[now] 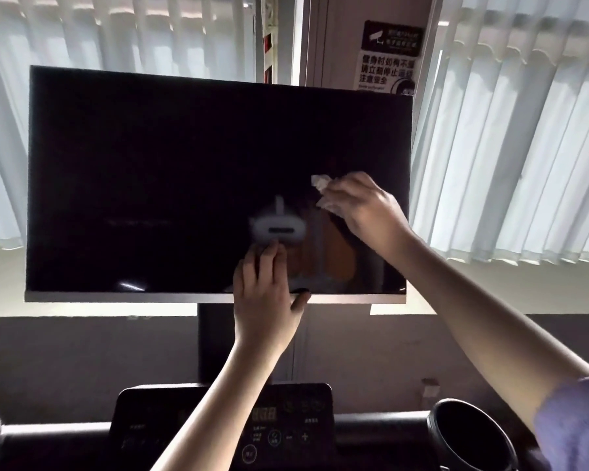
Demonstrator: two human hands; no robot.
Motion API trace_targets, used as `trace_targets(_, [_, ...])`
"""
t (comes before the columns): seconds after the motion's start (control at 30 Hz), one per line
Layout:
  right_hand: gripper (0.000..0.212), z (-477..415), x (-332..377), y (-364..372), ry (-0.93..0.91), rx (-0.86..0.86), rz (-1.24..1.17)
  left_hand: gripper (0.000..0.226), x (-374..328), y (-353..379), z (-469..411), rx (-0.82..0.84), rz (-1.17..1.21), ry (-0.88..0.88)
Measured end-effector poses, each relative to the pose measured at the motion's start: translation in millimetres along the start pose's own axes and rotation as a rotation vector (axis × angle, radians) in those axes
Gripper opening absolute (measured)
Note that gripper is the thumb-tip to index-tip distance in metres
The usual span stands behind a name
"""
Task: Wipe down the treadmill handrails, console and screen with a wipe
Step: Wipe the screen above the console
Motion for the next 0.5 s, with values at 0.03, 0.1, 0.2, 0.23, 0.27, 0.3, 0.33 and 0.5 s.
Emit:
trace_targets(0.03, [0.022, -7, -13, -3, 0.099, -0.06, -0.003, 0.081, -1, 0, 0, 0.0, -0.003, -0.01])
trace_targets(0.1, [0.023, -13, -29, -4, 0.282, -0.16, -0.047, 0.082, -2, 2, -1, 0.002, -0.009, -0.03])
trace_targets(0.2, [0.014, -8, -13, 8, 0.189, -0.09, -0.123, 0.083, -3, 3, -1, 0.002, -0.006, -0.046])
trace_targets(0.23, [0.012, -4, -3, 10, 0.077, -0.023, -0.137, 0.083, -4, 2, -1, -0.003, -0.009, -0.047])
trace_targets(0.27, [0.012, -1, 2, 11, -0.022, 0.044, -0.135, 0.082, -5, 2, 0, -0.004, -0.013, -0.049])
trace_targets(0.3, [0.012, -2, 1, 9, -0.078, 0.083, -0.127, 0.083, -4, 1, -1, -0.004, -0.011, -0.048])
trace_targets(0.33, [0.012, -8, -5, 6, -0.083, 0.073, -0.116, 0.083, -4, 1, -1, -0.003, -0.01, -0.049])
trace_targets(0.5, [0.016, -38, -50, -3, 0.245, -0.149, -0.071, 0.085, -5, 1, -2, 0.009, -0.009, -0.056])
Point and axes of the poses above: each hand's wrist, its own z-axis away from the middle knuckle, its own y-axis out of the palm, x = y × z, the point moved 7 cm from there along -z, towards the middle knuckle, and after that the axes turned 4 degrees about -z, right-handed, at the moved point
